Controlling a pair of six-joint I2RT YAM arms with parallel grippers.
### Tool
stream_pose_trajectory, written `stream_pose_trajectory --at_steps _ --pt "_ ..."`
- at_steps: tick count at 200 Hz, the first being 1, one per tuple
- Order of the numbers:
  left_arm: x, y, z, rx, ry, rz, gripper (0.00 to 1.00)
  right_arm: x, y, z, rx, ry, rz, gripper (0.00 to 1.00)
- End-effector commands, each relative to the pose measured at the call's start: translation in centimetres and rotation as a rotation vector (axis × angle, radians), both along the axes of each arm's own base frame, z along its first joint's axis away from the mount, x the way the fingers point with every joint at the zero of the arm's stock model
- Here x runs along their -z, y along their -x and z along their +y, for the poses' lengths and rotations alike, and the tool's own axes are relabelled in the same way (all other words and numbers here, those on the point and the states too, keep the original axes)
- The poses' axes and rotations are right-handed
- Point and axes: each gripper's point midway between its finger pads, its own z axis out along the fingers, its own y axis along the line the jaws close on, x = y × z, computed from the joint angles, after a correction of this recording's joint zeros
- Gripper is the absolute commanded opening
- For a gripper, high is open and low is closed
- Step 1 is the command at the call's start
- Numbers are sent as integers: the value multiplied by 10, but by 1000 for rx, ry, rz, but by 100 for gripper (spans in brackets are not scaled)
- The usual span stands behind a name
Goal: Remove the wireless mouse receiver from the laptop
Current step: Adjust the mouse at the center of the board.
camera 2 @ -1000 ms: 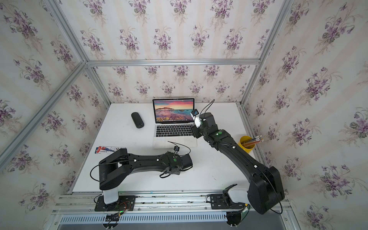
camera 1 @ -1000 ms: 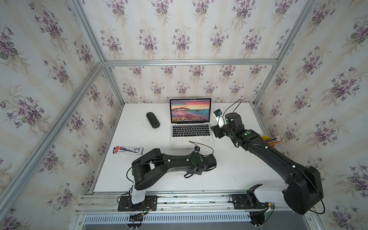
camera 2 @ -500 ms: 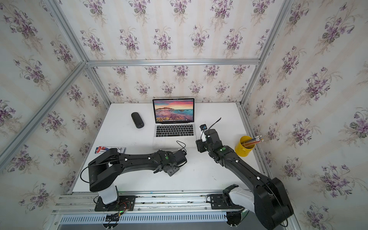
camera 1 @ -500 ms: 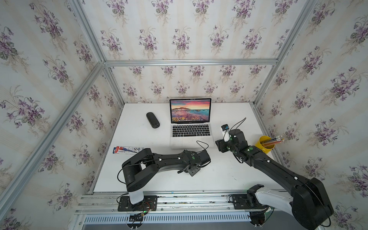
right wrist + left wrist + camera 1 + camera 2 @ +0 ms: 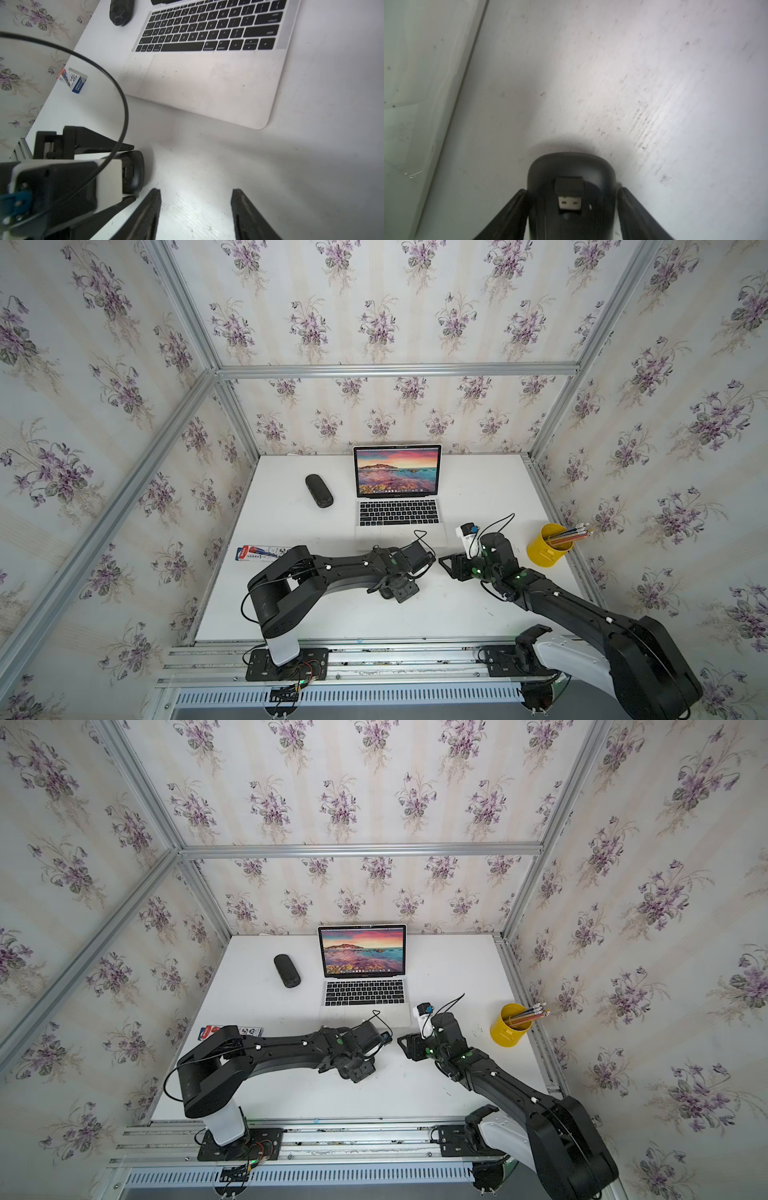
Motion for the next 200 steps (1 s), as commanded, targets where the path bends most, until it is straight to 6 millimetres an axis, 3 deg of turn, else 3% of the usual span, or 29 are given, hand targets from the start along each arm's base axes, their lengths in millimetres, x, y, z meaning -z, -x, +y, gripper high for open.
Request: stream_pose_trajectory --at_steps 1,89,138,200 --pt "11 11 19 23 -90 46 71 -2 5 13 -52 -68 21 56" --pt "-5 15 35 -23 -99 41 77 12 12 16 -94 -75 42 56" --pt "2 10 34 -20 -108 67 77 12 15 25 -126 -130 65 55" --pt "5 9 32 -10 -69 79 74 11 23 44 -226 -226 115 27"
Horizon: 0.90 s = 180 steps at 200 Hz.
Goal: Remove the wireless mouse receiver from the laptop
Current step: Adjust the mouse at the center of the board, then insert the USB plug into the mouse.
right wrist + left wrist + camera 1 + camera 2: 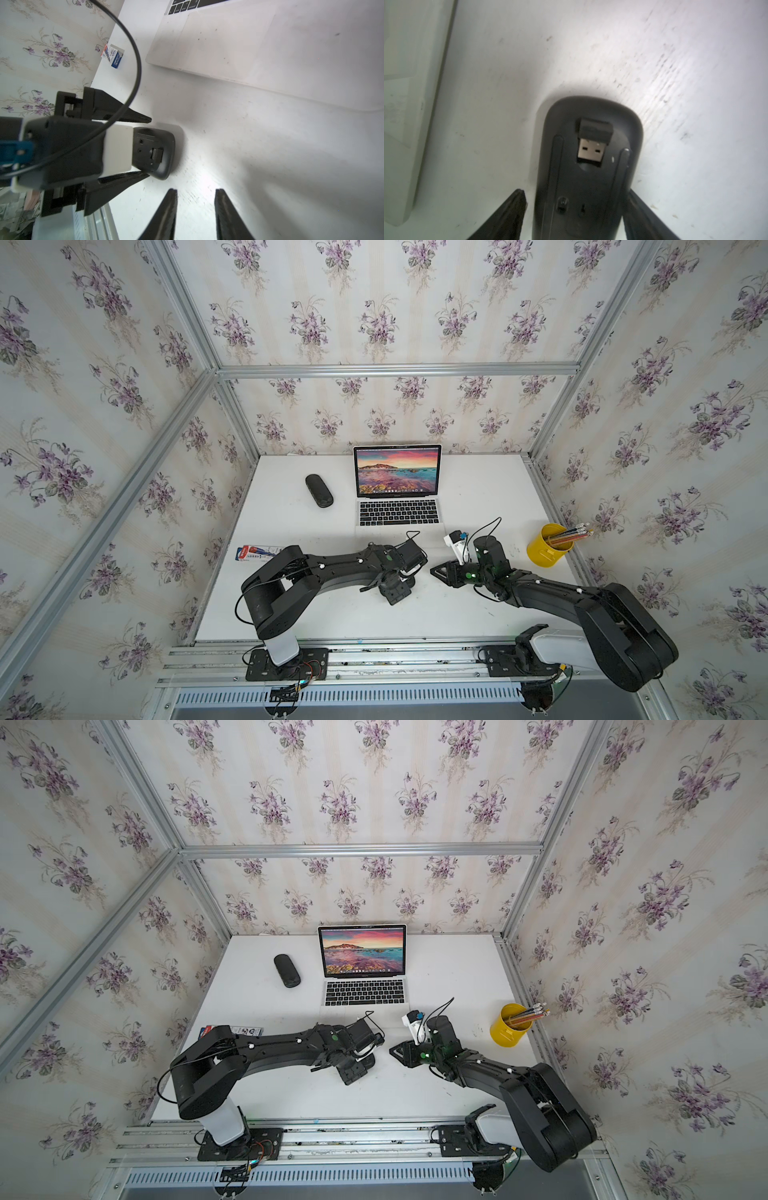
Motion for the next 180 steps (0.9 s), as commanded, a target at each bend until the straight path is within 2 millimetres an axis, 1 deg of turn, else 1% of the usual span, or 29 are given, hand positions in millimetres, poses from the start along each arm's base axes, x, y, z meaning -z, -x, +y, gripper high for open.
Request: stream_pose_trajectory --at_steps 1,31,58,81,103,135,165,166,167,169,180 --pt "5 3 4 15 -9 14 74 -10 -1 12 -49 -70 -8 26" --pt "5 3 4 16 7 13 73 -17 2 25 -97 -170 22 26" --pt "5 4 3 14 23 15 73 -16 2 33 -126 -220 56 25" --pt "5 2 2 11 29 13 72 -14 1 37 -141 -213 56 25" --pt "5 2 1 13 38 13 68 -14 1 43 -163 -192 44 24" --pt "4 2 0 12 46 10 66 -11 0 53 -192 -163 41 25" --pt "4 3 0 15 49 13 64 -6 -5 55 -187 -151 50 25" --pt "3 3 0 15 50 12 64 -5 -5 55 -186 -150 53 25" --pt "3 3 0 15 50 12 64 -5 1 59 -205 -149 55 25" --pt "3 3 0 16 49 12 64 -4 5 62 -220 -147 58 25" --pt "3 3 0 16 49 12 63 -2 6 65 -228 -141 60 25"
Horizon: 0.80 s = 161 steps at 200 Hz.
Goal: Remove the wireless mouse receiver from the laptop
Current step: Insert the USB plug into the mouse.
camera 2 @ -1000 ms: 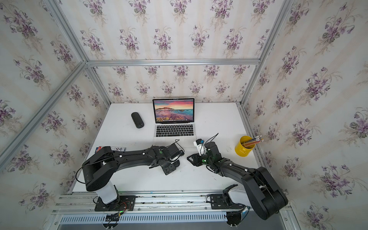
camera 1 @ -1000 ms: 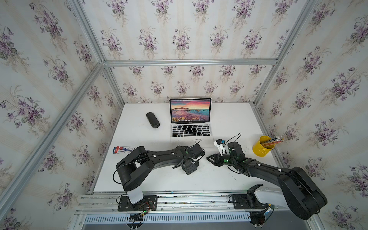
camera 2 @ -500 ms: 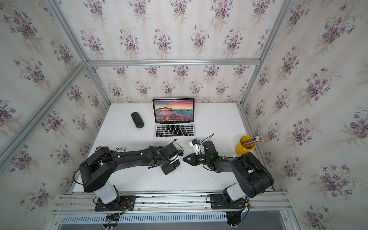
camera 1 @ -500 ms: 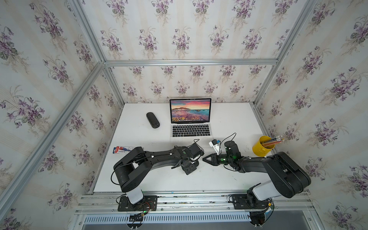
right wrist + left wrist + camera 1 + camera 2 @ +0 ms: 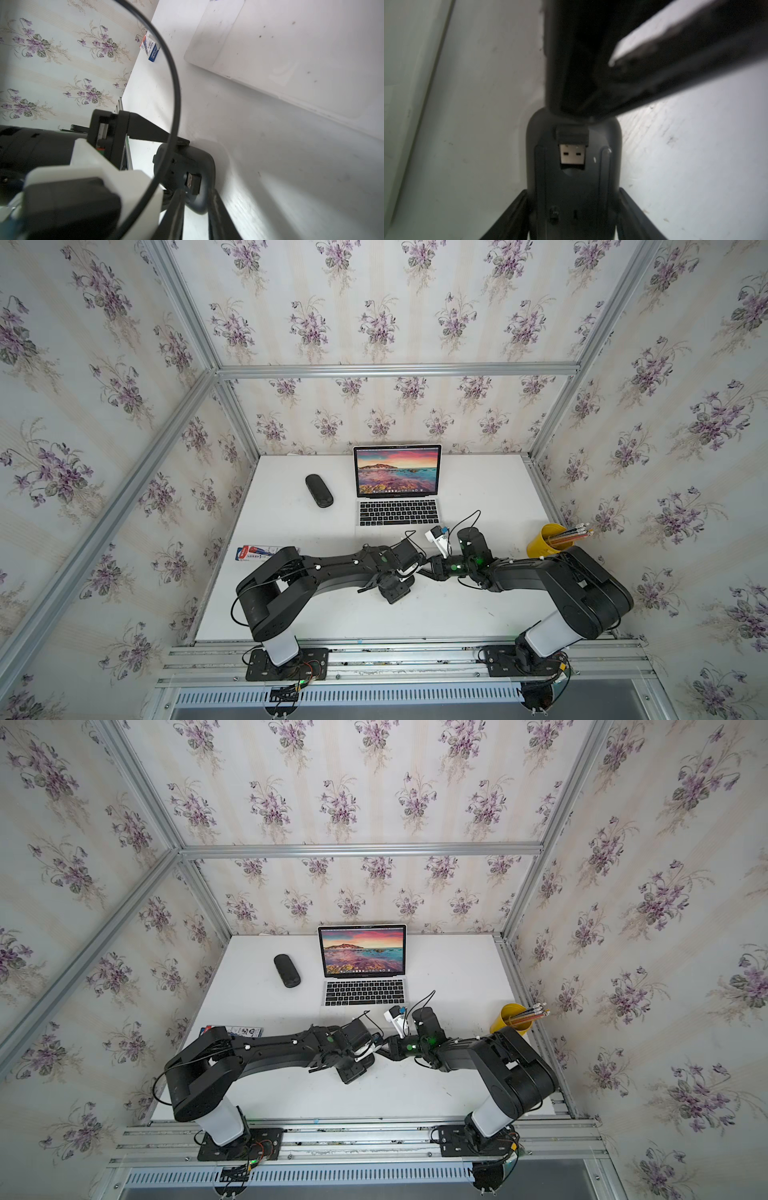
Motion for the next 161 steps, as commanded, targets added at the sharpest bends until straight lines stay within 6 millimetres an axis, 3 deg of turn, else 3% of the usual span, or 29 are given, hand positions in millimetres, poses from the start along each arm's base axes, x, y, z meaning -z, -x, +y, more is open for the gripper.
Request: stream_pose_trajectory --at_steps 1,105,161 --pt "3 1 5 10 -22 1 63 0 9 10 -56 -5 -8 25" --pt "5 1 4 10 -28 8 63 0 9 23 -98 38 -44 24" --pt "1 -2 0 6 -1 -12 63 -13 19 26 -133 -68 -39 23"
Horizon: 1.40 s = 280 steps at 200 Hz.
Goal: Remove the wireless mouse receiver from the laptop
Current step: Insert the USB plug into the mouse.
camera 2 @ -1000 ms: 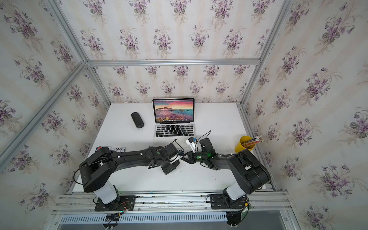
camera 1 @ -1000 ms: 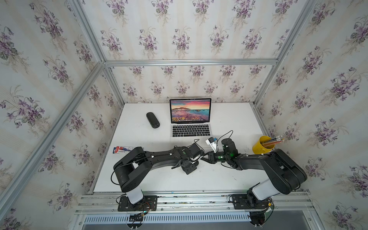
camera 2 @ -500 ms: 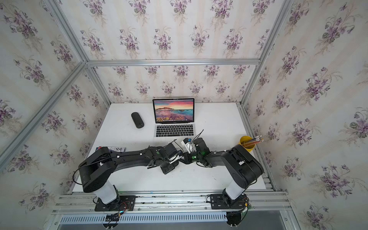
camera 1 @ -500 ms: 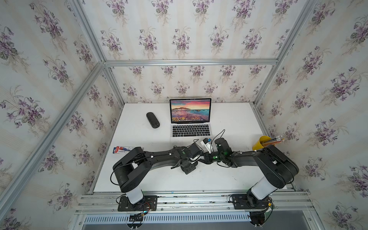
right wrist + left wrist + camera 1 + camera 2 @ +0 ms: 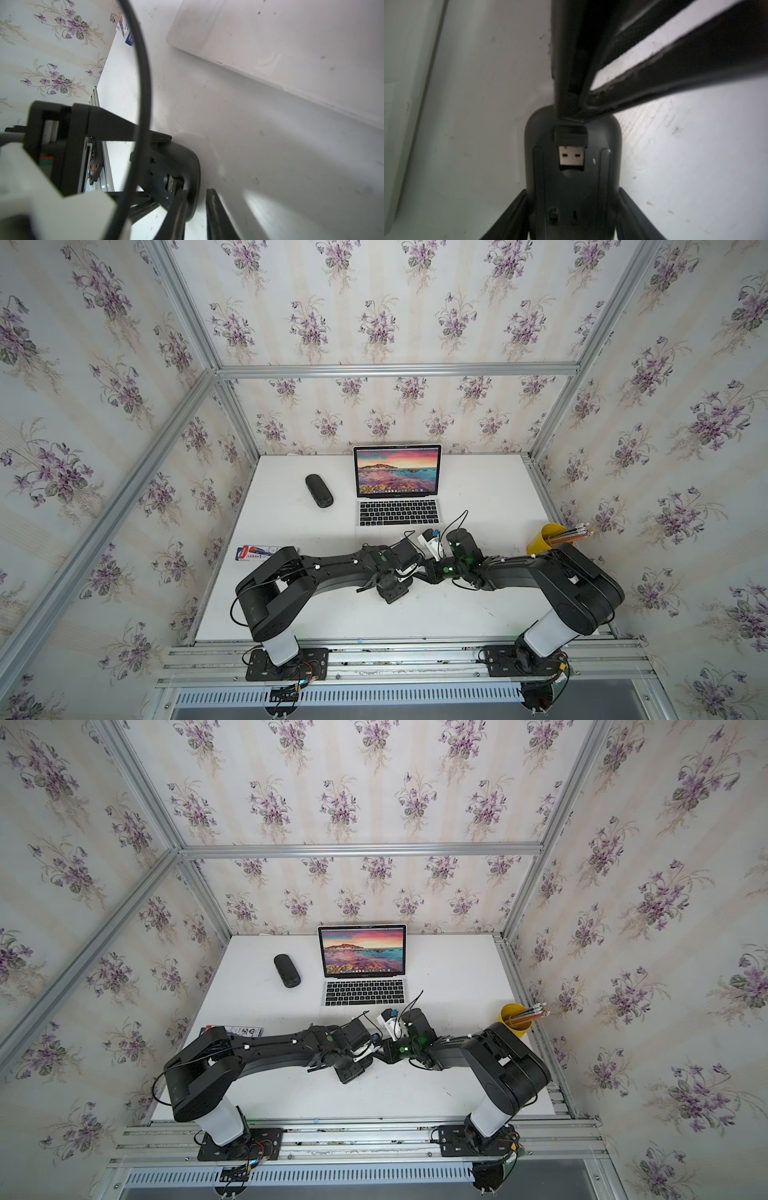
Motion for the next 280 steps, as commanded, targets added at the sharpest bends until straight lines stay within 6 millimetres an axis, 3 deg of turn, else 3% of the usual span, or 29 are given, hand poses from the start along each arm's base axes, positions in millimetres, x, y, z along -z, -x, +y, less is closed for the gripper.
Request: stream_pose_trajectory --at_steps 1,80,207,280 --pt "1 -4 -4 -3 17 -19 63 -30 15 17 -120 -164 -18 23" --pt "-2 -5 -6 -4 45 -33 64 -41 7 15 -123 -253 -4 23" --pt "1 -7 -15 2 61 -20 64 -35 2 21 -123 -282 28 20" --pt "5 -8 -17 2 53 -15 64 -24 11 15 -118 -259 62 15"
